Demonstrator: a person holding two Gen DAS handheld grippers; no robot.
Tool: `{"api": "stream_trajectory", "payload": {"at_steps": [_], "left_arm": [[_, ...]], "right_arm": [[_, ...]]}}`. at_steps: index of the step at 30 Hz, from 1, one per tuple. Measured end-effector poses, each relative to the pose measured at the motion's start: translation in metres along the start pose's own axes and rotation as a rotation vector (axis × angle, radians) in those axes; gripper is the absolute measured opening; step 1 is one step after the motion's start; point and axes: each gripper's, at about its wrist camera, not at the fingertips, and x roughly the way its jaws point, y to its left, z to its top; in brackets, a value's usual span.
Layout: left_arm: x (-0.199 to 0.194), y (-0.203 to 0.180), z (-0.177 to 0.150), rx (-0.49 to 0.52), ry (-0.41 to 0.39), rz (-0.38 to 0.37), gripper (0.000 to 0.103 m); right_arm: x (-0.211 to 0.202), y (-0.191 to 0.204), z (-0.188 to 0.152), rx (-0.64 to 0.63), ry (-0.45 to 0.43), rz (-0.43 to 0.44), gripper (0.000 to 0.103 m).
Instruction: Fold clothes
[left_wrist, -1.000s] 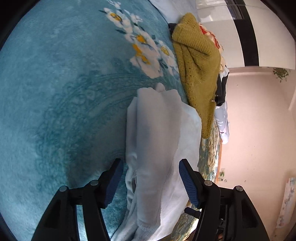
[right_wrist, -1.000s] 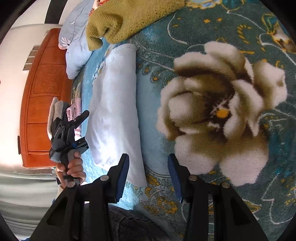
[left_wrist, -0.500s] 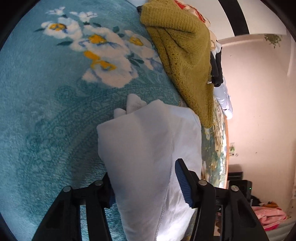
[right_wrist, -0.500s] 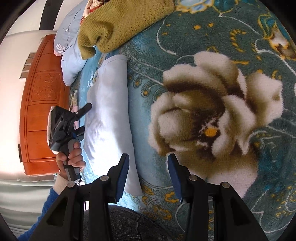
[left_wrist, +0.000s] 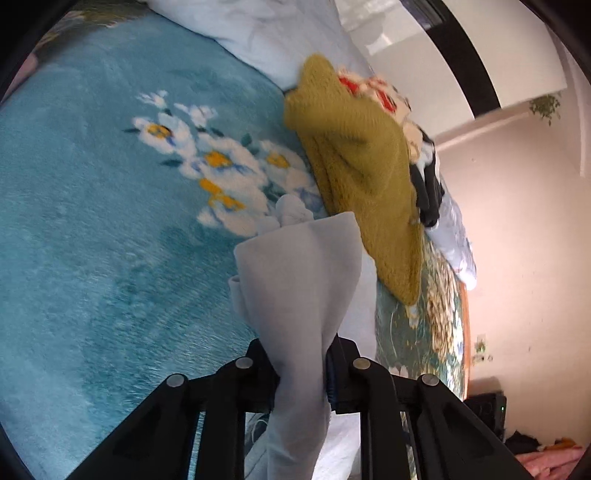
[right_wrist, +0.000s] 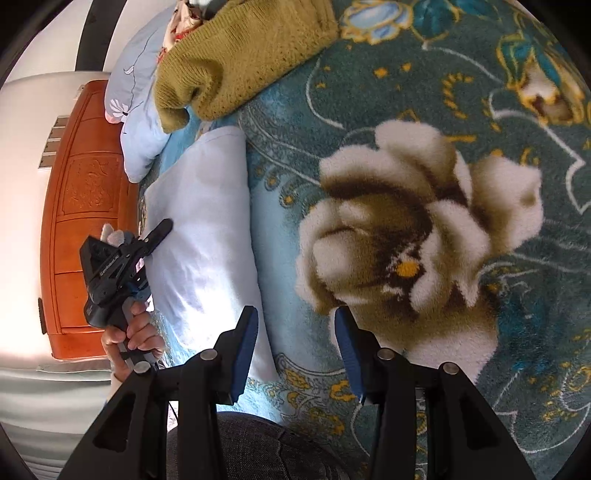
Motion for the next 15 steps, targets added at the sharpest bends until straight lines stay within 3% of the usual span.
{"api": "stream_trajectory", "payload": {"at_steps": [5, 10, 15], "left_arm": [[-0.078, 0.081, -0.011, -0.270, -0.232, 0.067, 0.020], [-0.138, 0.161, -0.071, -0.555, -0.410, 0.069, 0.020], [-0.154, 0.200, -0.122, -0.705, -0.470, 0.029, 0.021]], "right_arm": [[-0.007, 0.032, 0.018, -0.074, -0.038, 0.025, 0.044], [0.013, 0.076, 0.044, -0.122, -0.033, 0.090, 0.044], [0.062, 0.128, 0.053, -0.203, 0.086, 0.105, 0.044]]}}
